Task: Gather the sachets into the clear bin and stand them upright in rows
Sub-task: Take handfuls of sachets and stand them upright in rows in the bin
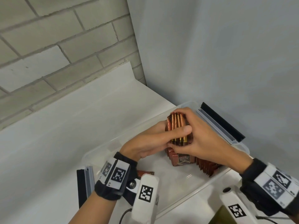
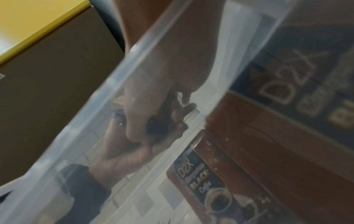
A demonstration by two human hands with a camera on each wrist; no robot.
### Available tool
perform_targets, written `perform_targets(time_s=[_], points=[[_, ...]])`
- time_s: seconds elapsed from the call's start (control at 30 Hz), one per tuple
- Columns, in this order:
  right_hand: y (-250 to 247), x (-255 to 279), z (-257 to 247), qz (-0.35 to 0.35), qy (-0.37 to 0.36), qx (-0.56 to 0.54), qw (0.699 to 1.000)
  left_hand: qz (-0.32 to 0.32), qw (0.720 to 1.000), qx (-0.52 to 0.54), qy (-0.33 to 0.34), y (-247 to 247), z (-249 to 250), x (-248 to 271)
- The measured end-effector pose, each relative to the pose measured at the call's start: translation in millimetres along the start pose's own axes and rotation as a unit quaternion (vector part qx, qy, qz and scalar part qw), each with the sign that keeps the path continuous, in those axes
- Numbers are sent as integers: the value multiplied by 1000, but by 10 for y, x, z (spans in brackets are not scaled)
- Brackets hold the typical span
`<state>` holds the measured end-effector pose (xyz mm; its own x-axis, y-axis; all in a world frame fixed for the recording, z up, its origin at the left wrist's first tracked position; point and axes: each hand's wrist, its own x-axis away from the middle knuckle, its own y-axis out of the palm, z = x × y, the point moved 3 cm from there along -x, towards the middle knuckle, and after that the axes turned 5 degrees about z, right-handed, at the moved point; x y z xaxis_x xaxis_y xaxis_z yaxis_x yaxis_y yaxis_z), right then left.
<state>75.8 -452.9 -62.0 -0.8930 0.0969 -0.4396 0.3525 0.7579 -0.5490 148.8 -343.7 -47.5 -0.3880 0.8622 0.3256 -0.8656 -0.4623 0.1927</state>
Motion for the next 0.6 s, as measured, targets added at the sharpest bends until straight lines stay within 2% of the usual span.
perform_targets(time_s=[0.13,0.2,0.3,0.43,0.6], points=[[1,-16,28,10,22,2,1000,11,1000,22,-2,-35,-14,-17],[-15,-20,36,17,56,-43,997,25,998,56,7,-75,4,-19],[-67,-30,28,64,98,-124,985,41,993,108,36,-117,45,-23],[-163,-59,81,142,154,-150,966,51,988,140,49,-129,66,-38],[-201,-79,151,165,175,-202,950,69,980,166,89,-171,65,-63]])
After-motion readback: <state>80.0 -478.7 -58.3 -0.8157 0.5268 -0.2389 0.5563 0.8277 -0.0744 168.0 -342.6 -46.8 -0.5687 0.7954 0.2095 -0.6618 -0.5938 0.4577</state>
